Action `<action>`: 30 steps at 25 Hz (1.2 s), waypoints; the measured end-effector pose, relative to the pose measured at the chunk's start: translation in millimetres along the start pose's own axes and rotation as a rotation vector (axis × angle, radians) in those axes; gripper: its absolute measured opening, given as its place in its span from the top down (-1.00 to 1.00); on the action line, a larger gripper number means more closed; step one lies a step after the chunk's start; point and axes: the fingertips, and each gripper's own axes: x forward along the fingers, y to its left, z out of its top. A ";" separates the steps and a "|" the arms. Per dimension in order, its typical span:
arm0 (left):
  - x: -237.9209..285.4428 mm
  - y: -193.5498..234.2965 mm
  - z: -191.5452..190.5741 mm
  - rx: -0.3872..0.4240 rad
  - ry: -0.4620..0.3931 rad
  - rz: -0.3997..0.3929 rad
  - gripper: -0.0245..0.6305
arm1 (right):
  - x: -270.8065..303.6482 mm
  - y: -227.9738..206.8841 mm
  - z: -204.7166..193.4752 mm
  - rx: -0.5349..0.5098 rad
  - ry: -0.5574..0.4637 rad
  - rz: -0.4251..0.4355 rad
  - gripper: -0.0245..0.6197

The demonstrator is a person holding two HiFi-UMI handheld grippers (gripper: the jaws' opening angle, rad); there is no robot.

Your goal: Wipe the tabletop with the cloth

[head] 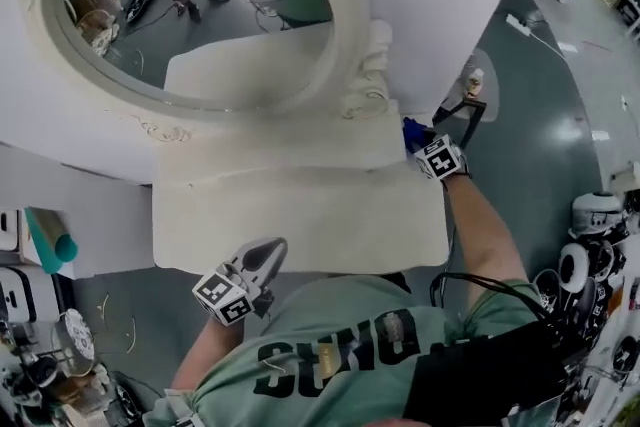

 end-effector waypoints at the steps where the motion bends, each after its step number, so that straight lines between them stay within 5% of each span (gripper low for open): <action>1: -1.8 -0.1 -2.6 -0.016 -0.007 0.041 0.92 | 12.8 -8.9 6.9 -0.011 0.012 0.008 0.59; 6: -1.8 -16.2 -24.3 -0.100 -0.040 0.201 0.92 | 66.5 -20.1 31.7 -0.113 0.034 0.083 0.59; 12: 23.3 -40.8 -39.5 -0.140 -0.061 0.223 0.92 | 57.9 -0.6 20.5 -0.197 0.057 0.184 0.60; 15: 38.8 -51.7 -37.6 -0.118 -0.063 0.171 0.92 | 11.5 41.5 -25.5 -0.275 0.080 0.268 0.60; 20: 58.3 -60.0 -31.2 -0.078 -0.047 0.045 0.92 | -112.6 163.9 -161.1 -0.353 0.128 0.463 0.60; 23: 66.3 -63.6 -35.0 -0.066 -0.018 -0.027 0.92 | -164.2 221.9 -213.3 -0.333 0.140 0.526 0.60; 26: 69.9 -67.0 -37.4 -0.051 0.007 -0.073 0.92 | -177.0 240.4 -224.8 -0.256 0.134 0.534 0.60; 30: 69.1 -71.5 -33.9 -0.039 0.022 -0.069 0.92 | -137.8 163.6 -170.9 -0.044 0.011 0.417 0.60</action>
